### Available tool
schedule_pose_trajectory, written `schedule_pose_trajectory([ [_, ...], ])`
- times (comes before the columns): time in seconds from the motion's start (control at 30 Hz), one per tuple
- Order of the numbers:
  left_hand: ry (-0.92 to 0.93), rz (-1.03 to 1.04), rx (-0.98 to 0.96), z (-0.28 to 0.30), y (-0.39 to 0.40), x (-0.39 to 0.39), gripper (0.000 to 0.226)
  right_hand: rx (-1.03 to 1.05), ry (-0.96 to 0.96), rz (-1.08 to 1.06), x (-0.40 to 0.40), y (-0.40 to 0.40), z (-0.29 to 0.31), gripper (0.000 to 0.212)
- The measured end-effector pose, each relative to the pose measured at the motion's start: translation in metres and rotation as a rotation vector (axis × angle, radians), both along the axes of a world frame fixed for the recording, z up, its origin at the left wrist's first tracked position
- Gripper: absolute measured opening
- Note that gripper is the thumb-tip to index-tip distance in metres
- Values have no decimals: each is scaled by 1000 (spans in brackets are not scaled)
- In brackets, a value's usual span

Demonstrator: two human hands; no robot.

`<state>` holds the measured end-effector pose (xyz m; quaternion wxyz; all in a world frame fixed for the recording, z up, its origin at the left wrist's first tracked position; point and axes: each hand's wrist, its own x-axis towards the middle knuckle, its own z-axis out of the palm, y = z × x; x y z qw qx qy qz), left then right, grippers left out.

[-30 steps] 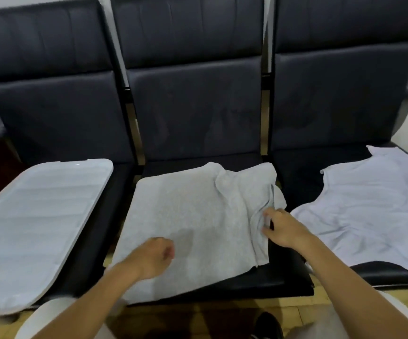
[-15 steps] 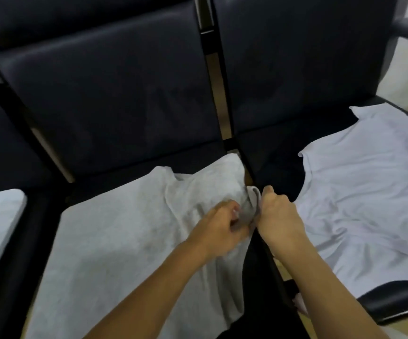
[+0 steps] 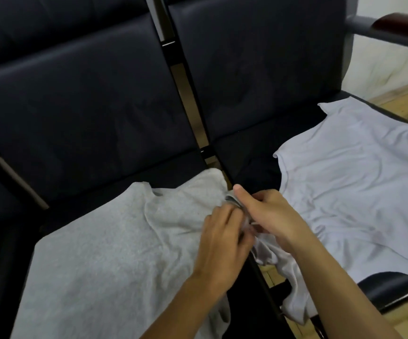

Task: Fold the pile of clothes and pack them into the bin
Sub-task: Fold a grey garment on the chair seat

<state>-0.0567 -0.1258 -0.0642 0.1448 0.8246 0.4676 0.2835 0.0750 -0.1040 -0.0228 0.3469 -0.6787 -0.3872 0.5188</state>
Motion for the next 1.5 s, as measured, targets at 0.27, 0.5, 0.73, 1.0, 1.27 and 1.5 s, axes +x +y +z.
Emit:
schedule_pose_trajectory([
  [0.27,-305,-221,-455,14,6,-22,16,-23,-106,70,34,-12,5,21],
  [0.5,331,78,-343,7,121,-6,37,-145,-616,314,33,-14,-5,21],
  [0.73,789,186,-293,-3,158,27,22,-63,-790,321,4,-9,-12,56],
  [1.0,692,105,-580,30,171,19,50,-66,-838,382,10,-11,-16,8],
  [1.27,535,48,-430,81,193,17,8,-87,-727,45,51,-14,5,24],
  [1.5,90,33,-400,89,205,57,17,141,-564,-267,74,-11,2,15],
])
